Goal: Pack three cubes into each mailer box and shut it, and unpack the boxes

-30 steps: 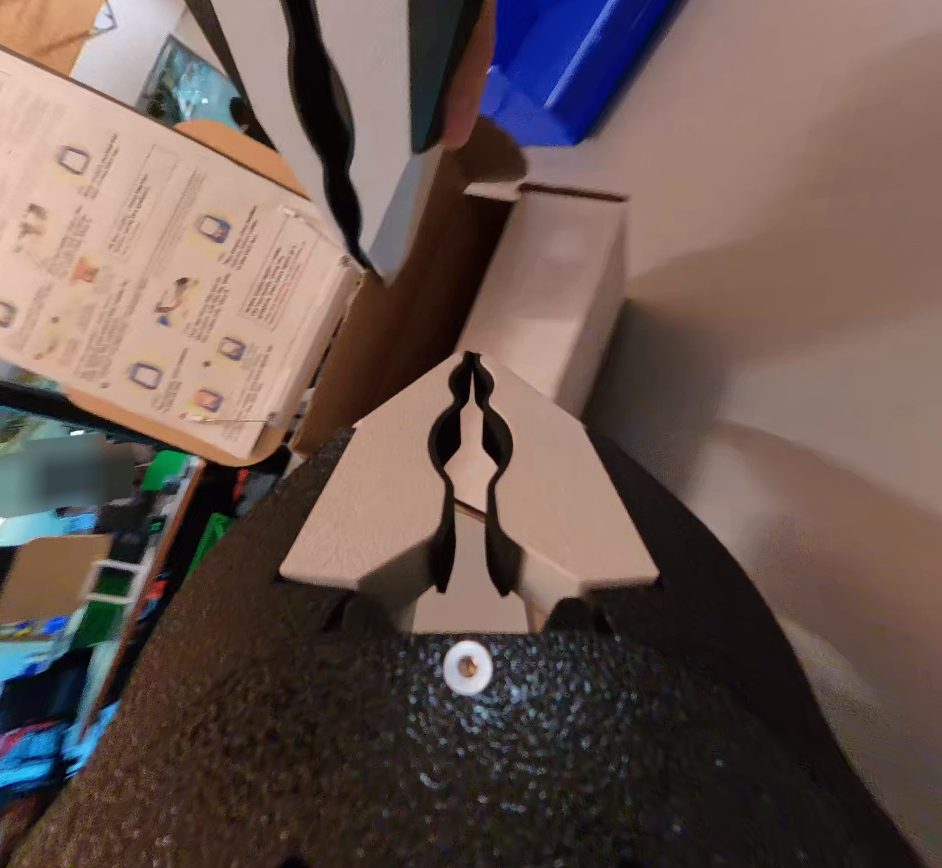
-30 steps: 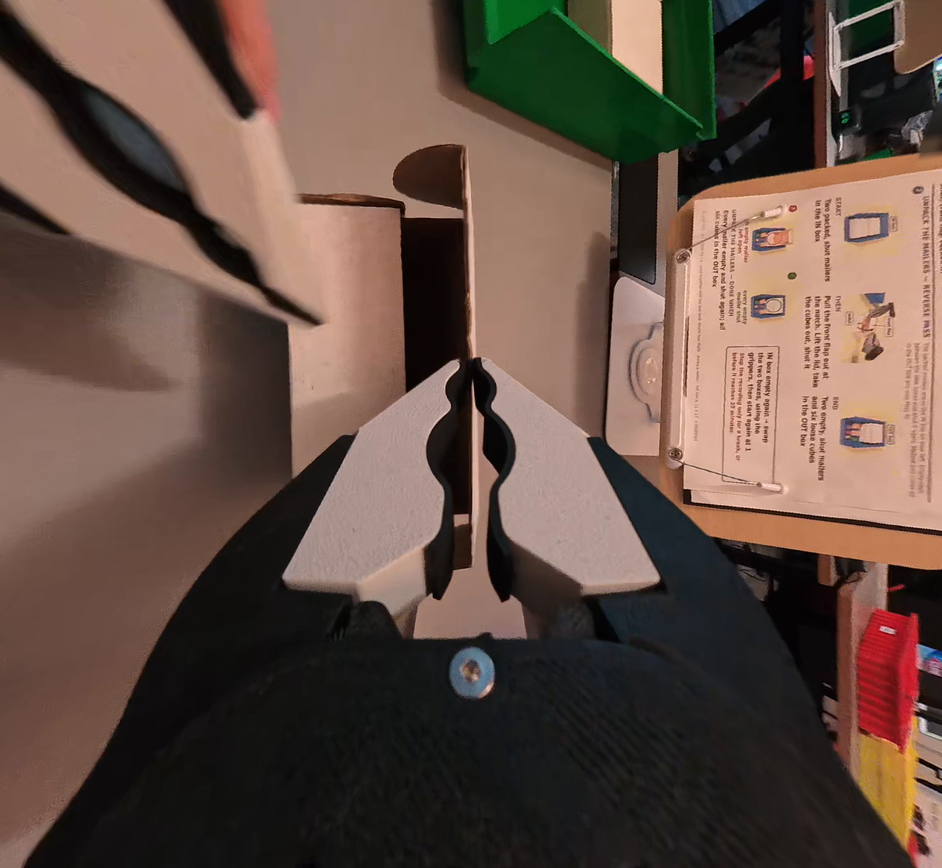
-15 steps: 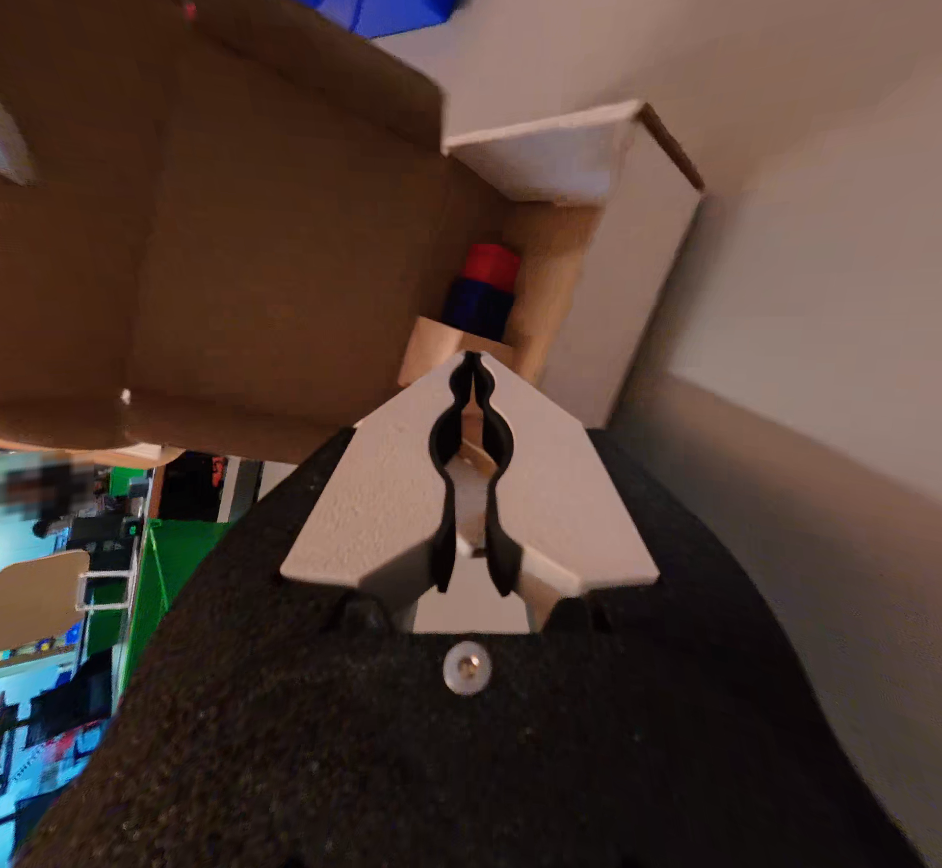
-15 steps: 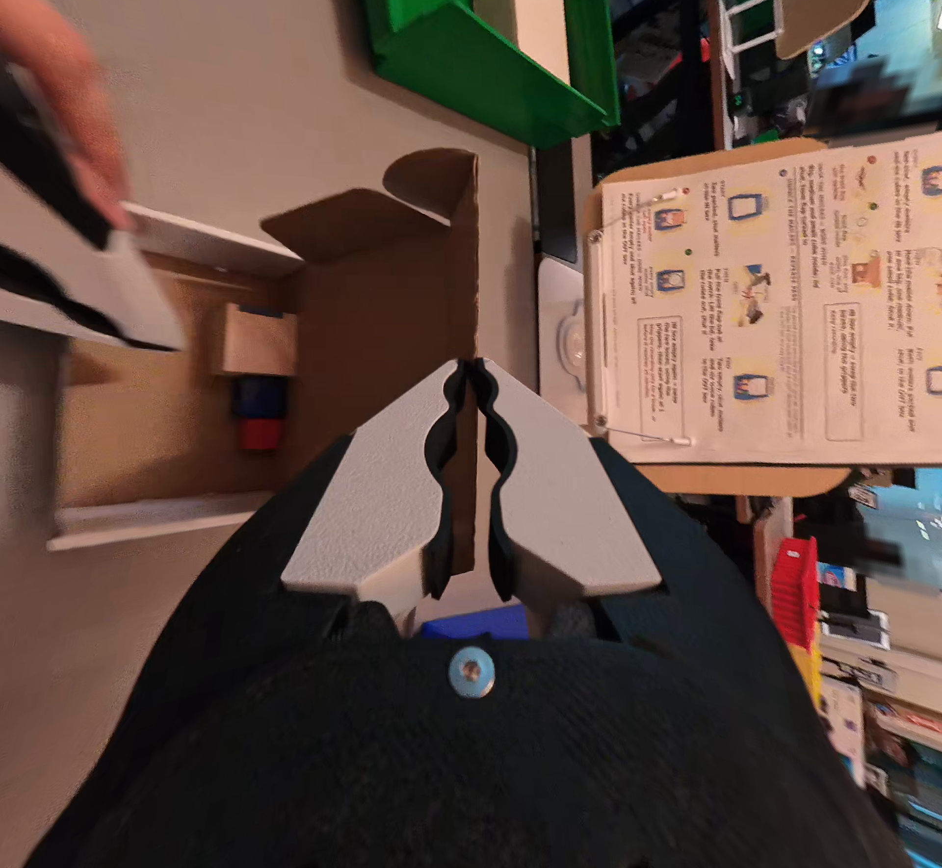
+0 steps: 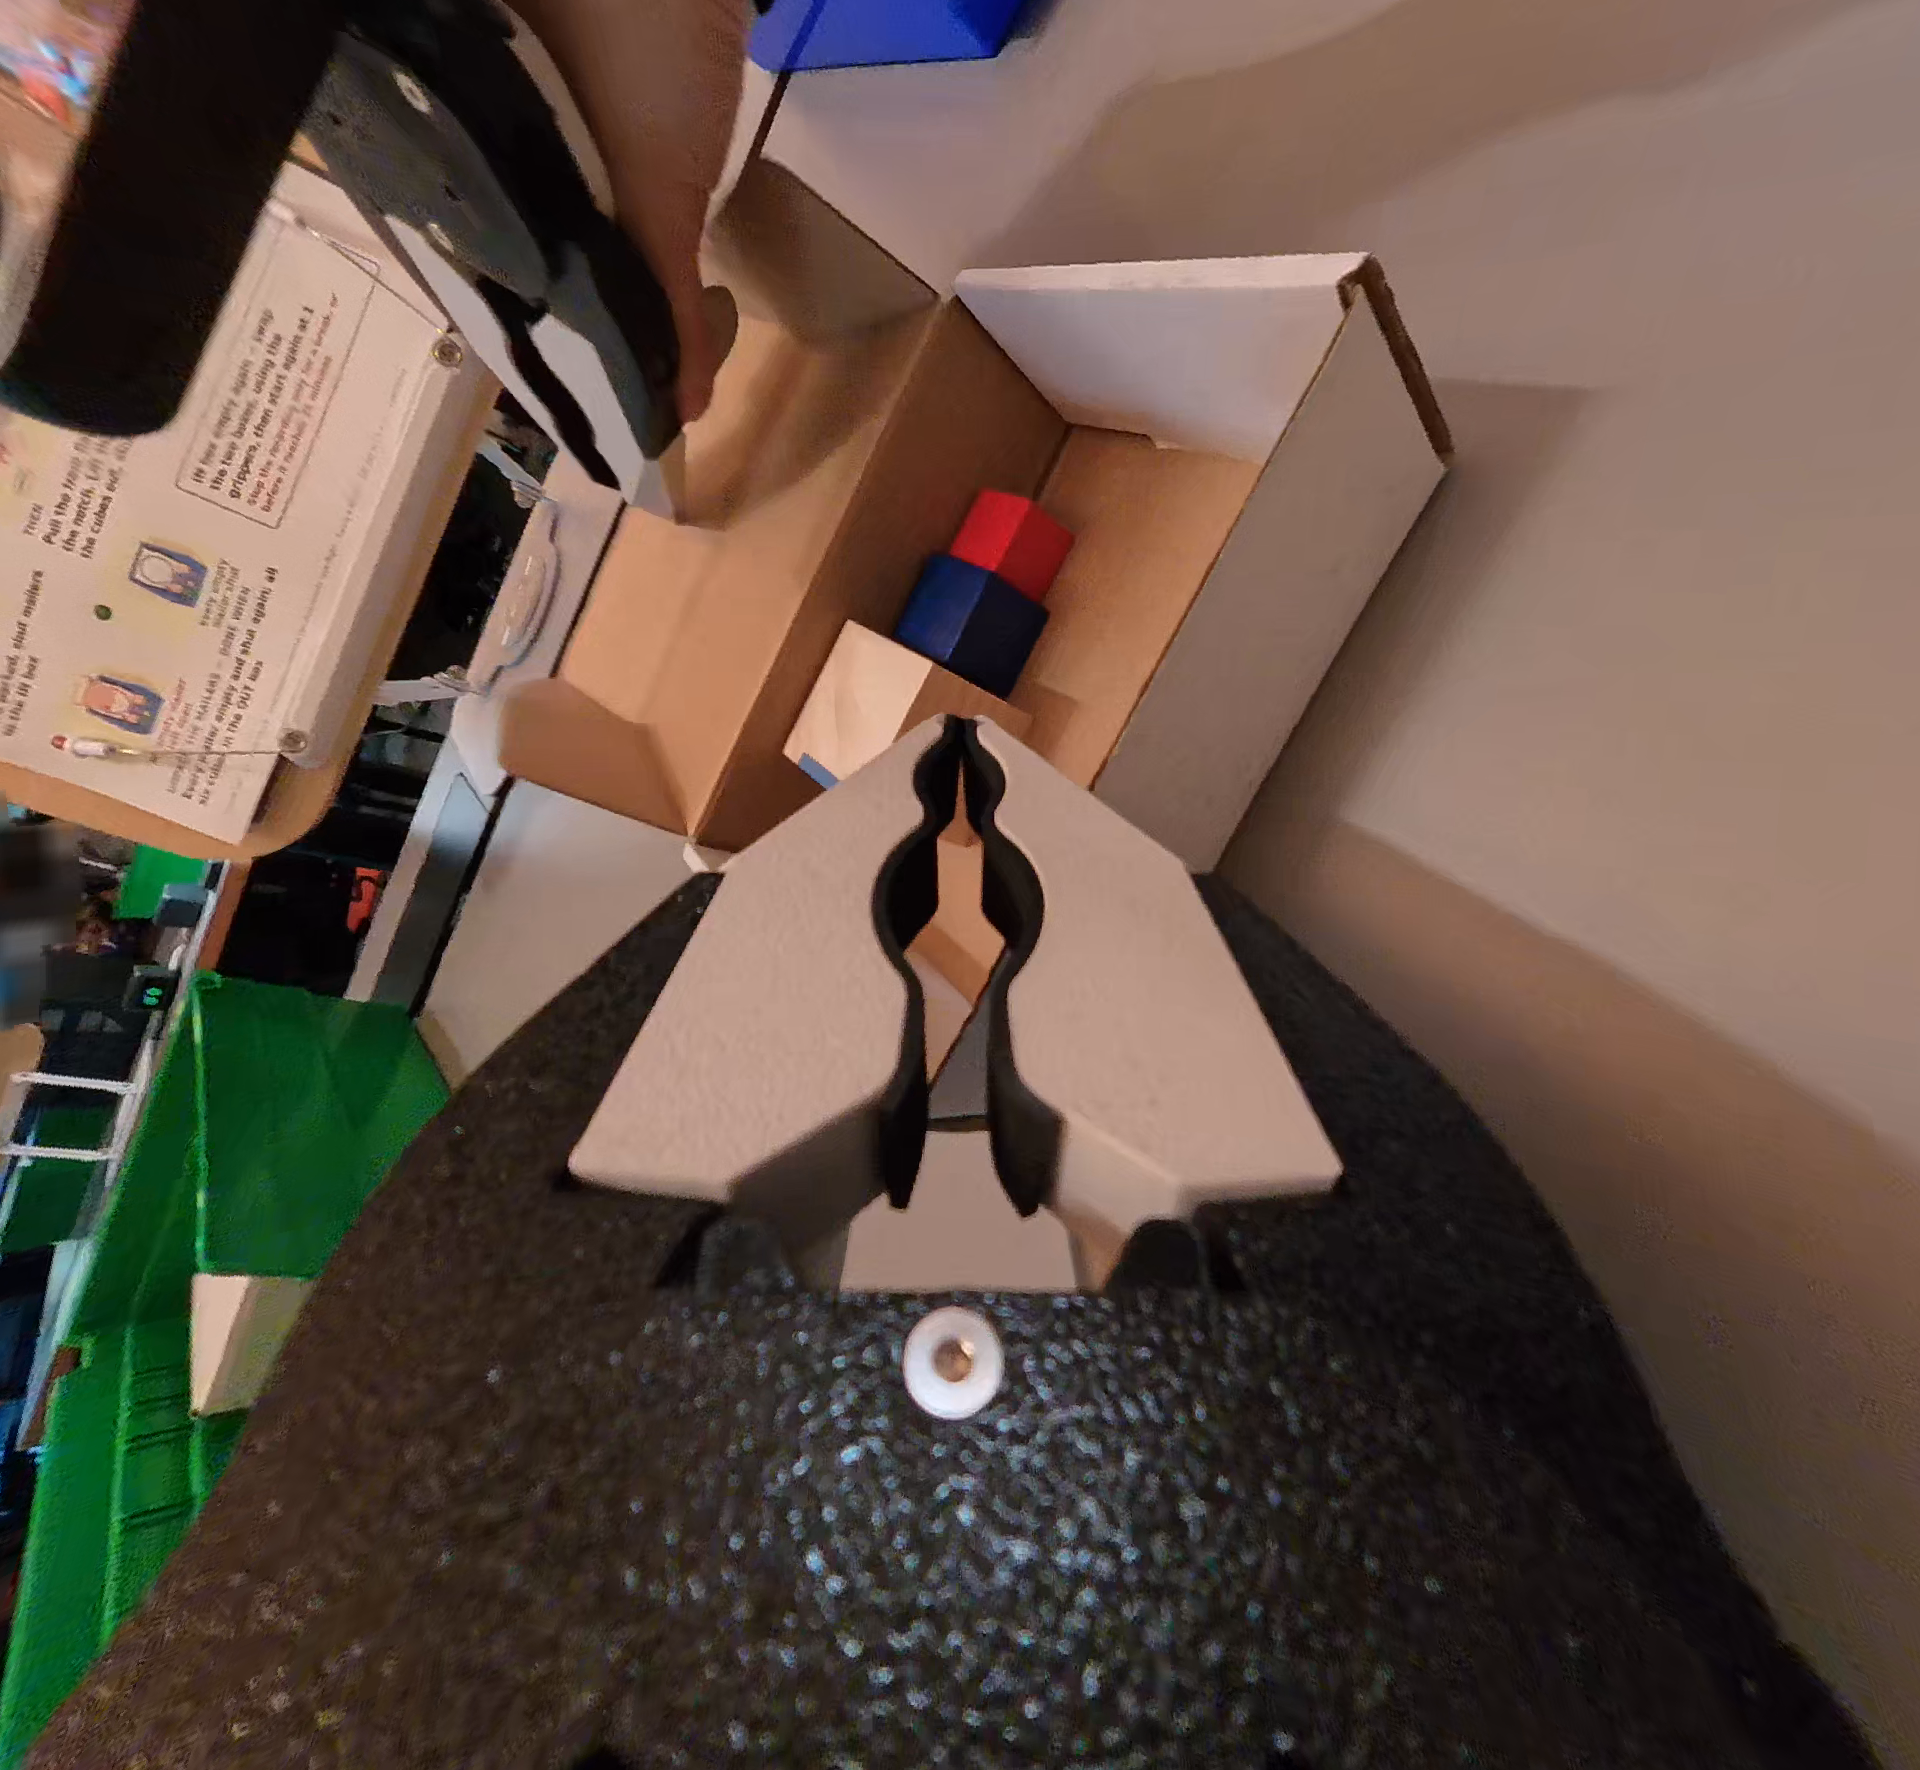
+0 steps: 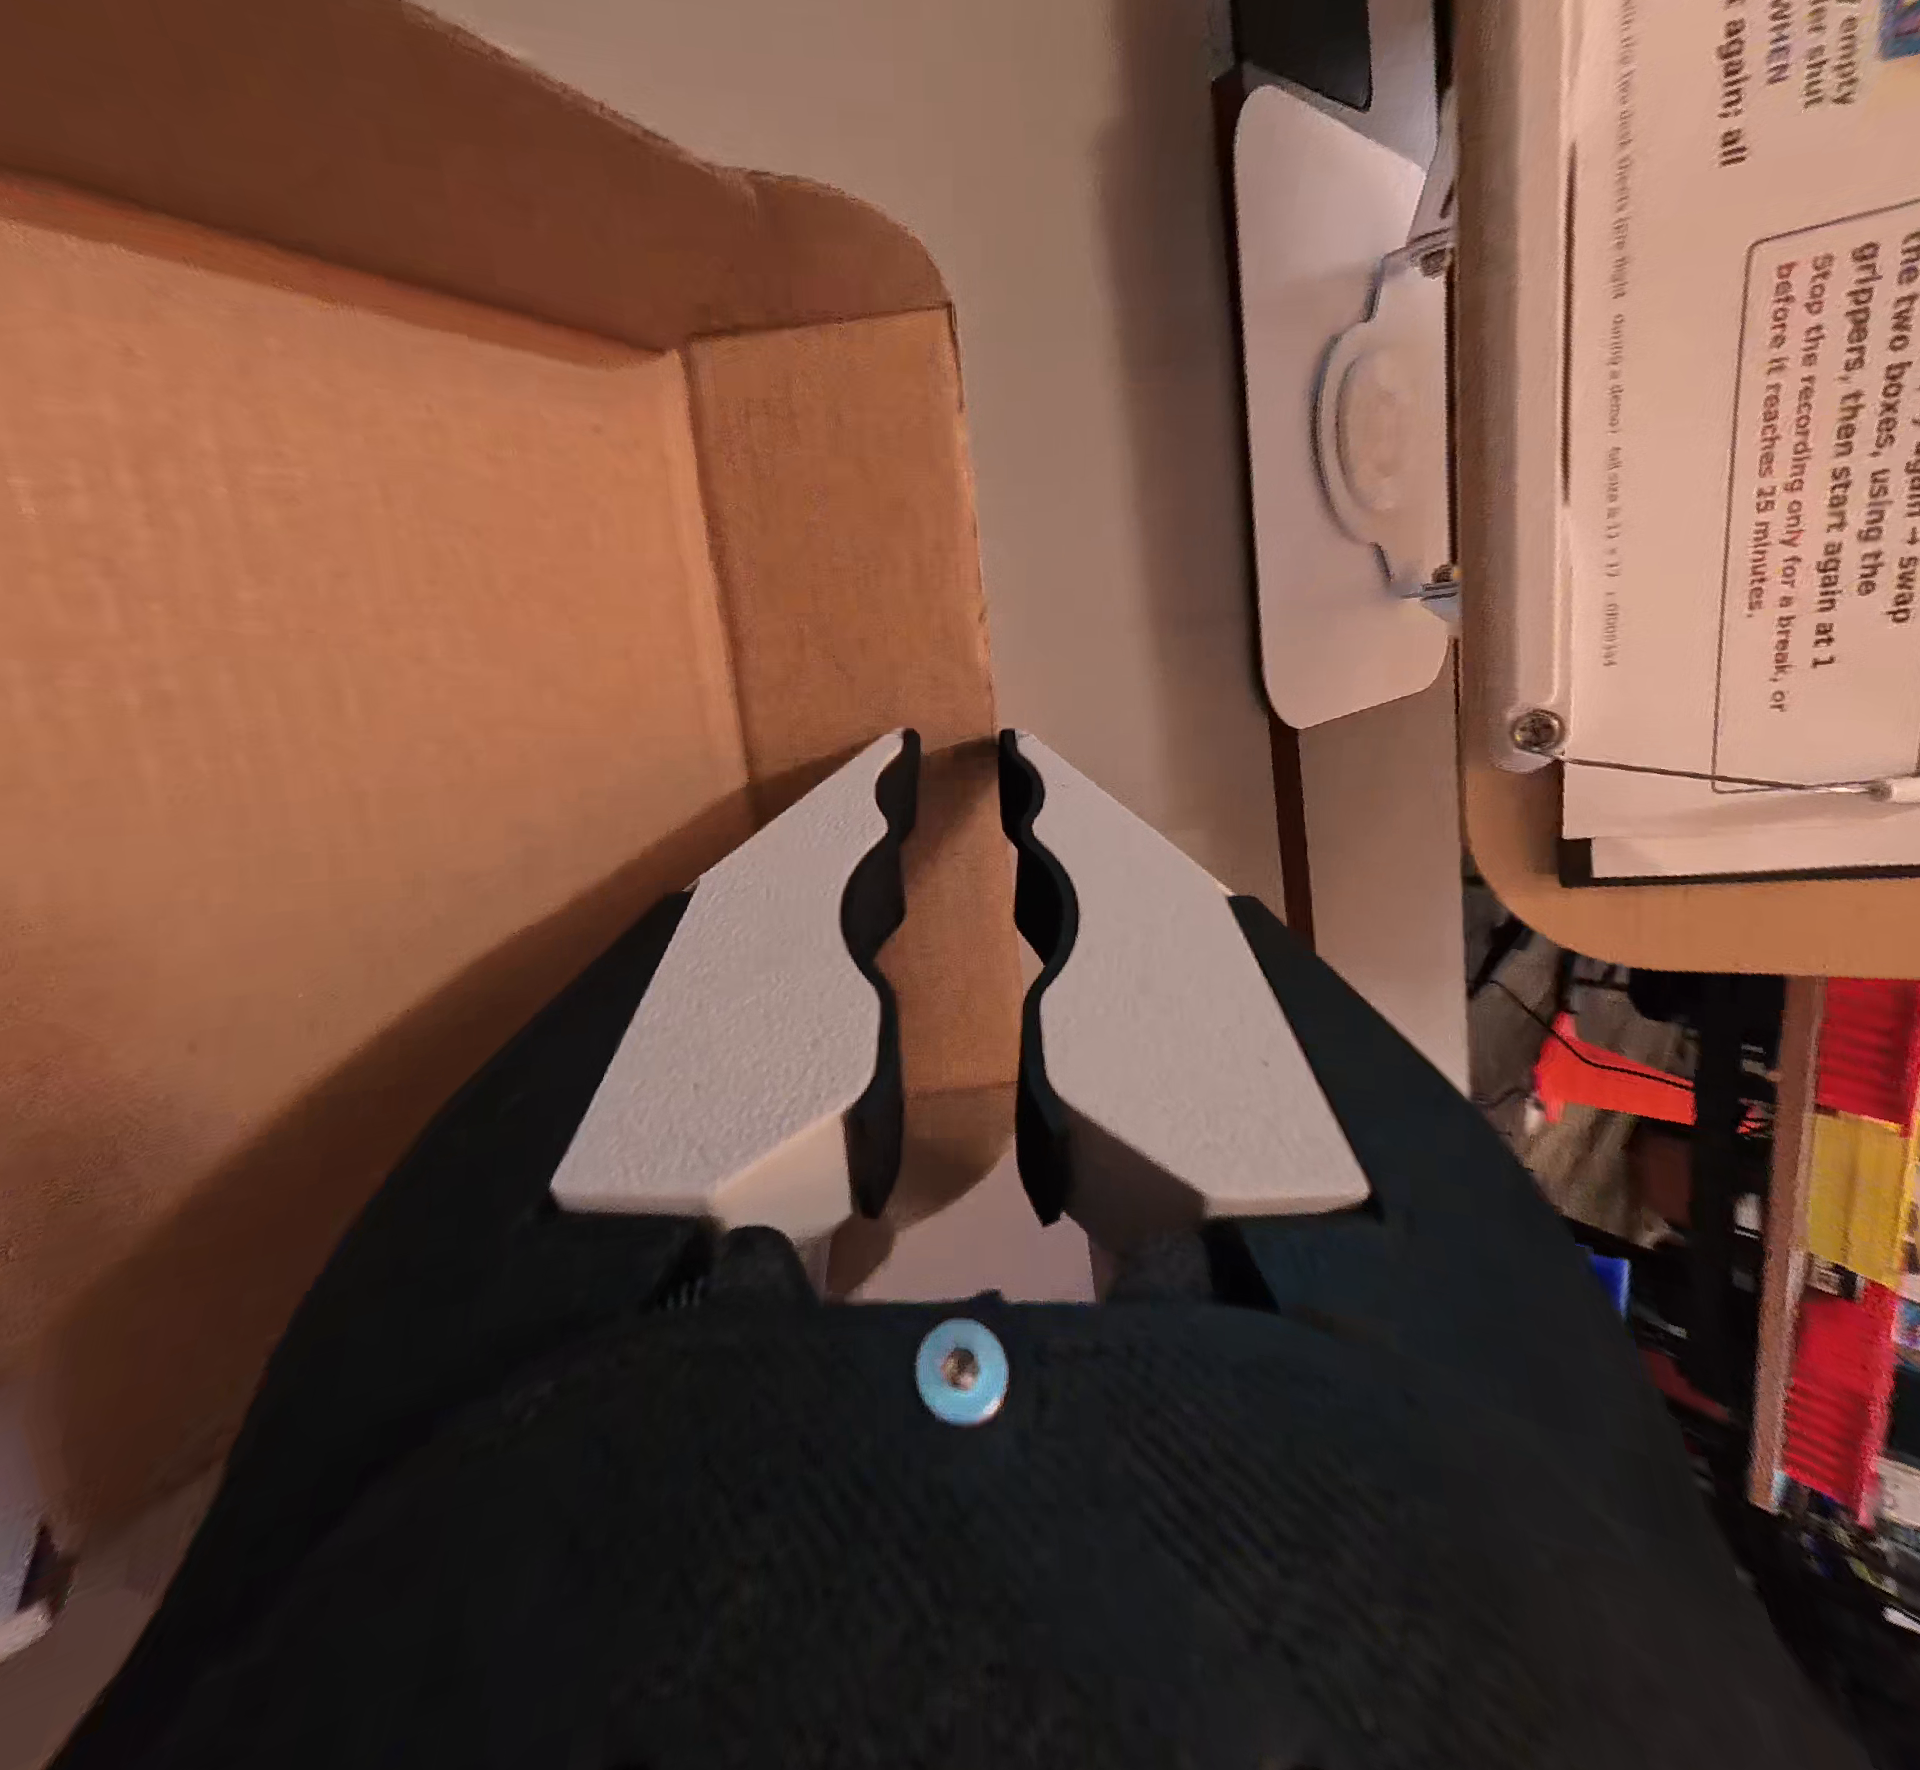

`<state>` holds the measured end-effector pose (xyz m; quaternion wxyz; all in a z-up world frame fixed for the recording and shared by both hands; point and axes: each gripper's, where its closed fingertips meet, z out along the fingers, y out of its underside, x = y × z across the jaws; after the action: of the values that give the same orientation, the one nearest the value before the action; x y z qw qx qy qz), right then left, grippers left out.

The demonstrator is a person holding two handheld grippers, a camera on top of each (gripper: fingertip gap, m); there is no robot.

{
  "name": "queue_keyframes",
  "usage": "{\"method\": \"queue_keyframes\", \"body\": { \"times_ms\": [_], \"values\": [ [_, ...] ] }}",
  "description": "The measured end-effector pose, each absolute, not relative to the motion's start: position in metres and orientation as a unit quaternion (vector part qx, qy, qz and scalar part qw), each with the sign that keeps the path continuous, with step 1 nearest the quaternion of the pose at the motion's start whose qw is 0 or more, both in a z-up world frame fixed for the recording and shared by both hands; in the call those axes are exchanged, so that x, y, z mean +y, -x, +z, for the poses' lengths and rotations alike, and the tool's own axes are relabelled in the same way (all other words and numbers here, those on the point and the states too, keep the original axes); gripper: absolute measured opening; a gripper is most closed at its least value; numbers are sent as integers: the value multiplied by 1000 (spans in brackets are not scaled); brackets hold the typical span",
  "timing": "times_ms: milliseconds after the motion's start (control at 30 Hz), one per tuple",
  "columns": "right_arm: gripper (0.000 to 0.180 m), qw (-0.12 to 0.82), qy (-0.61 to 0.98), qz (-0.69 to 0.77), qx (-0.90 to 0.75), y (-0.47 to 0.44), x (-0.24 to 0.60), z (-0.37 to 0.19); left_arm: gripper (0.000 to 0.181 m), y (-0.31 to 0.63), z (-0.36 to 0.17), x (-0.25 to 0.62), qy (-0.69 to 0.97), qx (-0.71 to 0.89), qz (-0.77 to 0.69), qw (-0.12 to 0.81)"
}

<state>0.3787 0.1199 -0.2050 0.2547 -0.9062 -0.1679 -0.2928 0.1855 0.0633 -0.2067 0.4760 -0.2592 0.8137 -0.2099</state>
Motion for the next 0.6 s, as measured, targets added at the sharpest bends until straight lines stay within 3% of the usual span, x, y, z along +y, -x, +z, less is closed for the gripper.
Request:
{"method": "queue_keyframes", "body": {
  "times_ms": [67, 233, 333, 433, 500, 600],
  "values": [
    [12, 249, 901, -305, -181, -376, 120, -210, 0, -186, -208, 64, 272, 812, -219, 467],
    [54, 353, 859, -328, -174, -350, 124, -143, 0, -186, -208, 63, 311, 808, -254, 431],
    [65, 419, 832, -314, -183, -320, 113, -94, 8, -187, -195, 63, 343, 791, -301, 408],
    [67, 449, 816, -330, -153, -293, 83, -56, 23, -193, -162, 76, 393, 745, -382, 380],
    [57, 464, 808, -348, -107, -273, 60, -44, 31, -203, -136, 105, 448, 694, -429, 365],
    [57, 462, 833, -305, -27, -236, 45, -77, 44, -230, -127, 156, 519, 654, -428, 347]
  ]
}}
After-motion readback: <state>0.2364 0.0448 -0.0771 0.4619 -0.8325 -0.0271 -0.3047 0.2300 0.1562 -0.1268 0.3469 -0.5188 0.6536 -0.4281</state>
